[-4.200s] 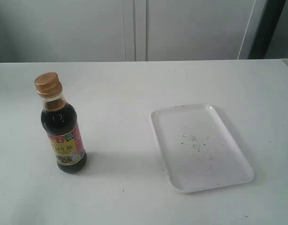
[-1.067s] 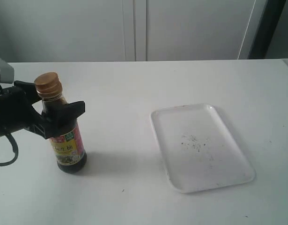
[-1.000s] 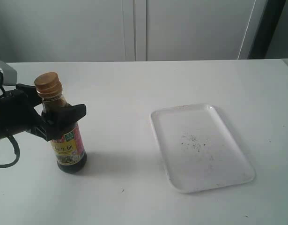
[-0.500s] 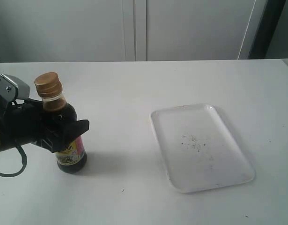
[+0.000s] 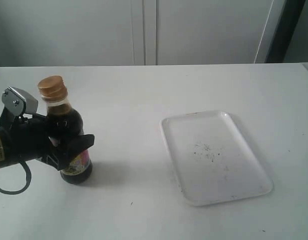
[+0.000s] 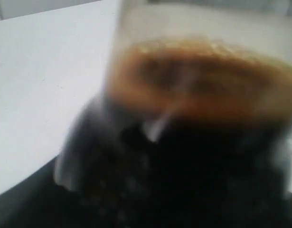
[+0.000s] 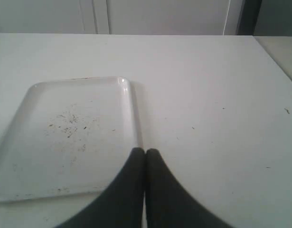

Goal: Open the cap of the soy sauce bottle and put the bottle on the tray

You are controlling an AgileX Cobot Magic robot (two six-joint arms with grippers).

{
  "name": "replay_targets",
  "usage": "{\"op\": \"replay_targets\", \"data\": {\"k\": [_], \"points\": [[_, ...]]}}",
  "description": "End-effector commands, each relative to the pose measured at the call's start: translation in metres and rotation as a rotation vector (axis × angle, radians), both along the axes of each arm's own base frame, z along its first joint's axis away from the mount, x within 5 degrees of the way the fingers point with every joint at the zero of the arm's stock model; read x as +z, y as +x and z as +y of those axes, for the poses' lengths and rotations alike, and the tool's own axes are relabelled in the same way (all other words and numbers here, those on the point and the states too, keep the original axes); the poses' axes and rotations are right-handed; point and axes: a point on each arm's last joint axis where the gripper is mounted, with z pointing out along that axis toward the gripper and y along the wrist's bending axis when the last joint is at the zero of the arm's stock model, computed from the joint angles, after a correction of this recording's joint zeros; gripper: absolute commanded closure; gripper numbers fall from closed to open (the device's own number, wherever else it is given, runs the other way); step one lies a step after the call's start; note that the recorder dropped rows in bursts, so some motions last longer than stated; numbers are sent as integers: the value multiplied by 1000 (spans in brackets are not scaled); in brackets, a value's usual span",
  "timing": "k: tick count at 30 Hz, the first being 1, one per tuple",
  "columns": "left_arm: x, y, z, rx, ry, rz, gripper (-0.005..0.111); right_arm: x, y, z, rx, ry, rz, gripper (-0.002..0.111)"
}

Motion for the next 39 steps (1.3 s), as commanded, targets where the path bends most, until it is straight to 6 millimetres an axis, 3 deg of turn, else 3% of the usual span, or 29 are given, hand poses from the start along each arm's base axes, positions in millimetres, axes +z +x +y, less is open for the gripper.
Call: {"op": "replay_targets", "data": {"k": [1, 6, 7, 23, 33, 35, 39], "points": [[0, 0, -1, -6, 5, -4, 57, 0, 0, 0, -5, -3, -8, 108], [0, 0, -1, -5, 9, -2, 103, 0, 0, 0, -5, -3, -8, 108], [0, 0, -1, -3, 12, 0, 106, 0, 0, 0, -5, -3, -8, 108], [3, -2, -4, -88, 77, -138, 107, 1, 0, -1, 0, -46, -22, 108], [2, -3, -4, -106, 95, -138, 107, 30, 2, 0, 7, -111, -353, 108], [2, -3, -4, -110, 97, -139, 107, 33, 2, 0, 4, -77, -377, 108], [1, -3, -4, -112, 98, -139, 107, 37, 2, 0, -13, 157, -400, 108]]}}
